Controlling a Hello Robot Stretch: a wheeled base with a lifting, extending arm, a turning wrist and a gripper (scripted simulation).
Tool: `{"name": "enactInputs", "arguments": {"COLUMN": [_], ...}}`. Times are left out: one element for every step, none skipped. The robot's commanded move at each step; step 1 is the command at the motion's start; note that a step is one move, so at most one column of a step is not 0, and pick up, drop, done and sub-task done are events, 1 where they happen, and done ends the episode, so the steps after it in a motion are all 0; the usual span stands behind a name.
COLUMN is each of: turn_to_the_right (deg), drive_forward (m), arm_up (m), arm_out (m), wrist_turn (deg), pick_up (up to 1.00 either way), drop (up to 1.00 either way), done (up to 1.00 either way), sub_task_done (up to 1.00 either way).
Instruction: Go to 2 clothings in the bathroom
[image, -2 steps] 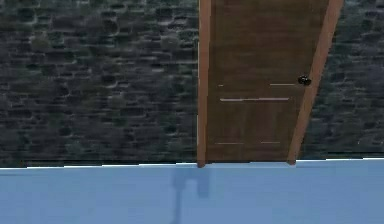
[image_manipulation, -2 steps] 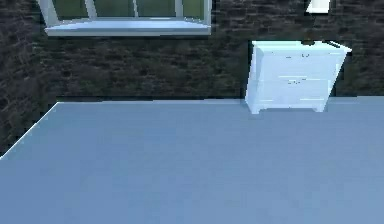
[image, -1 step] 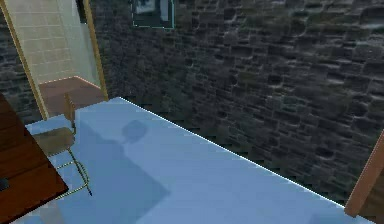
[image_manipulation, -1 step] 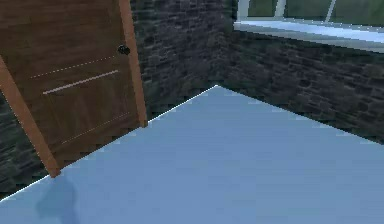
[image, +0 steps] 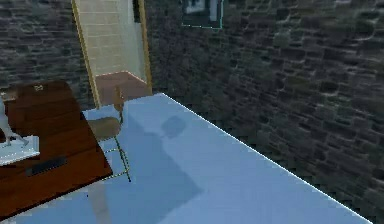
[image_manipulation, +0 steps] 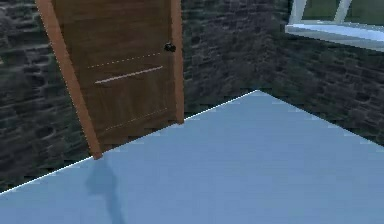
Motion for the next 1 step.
{"name": "enactInputs", "arguments": {"turn_to_the_right": [0.0], "drive_forward": [1.00], "arm_up": [0.00], "arm_out": [0.00], "wrist_turn": [0.0], "pick_up": [0.00], "drop": [0.00], "done": [0.00], "sub_task_done": [0.00]}}
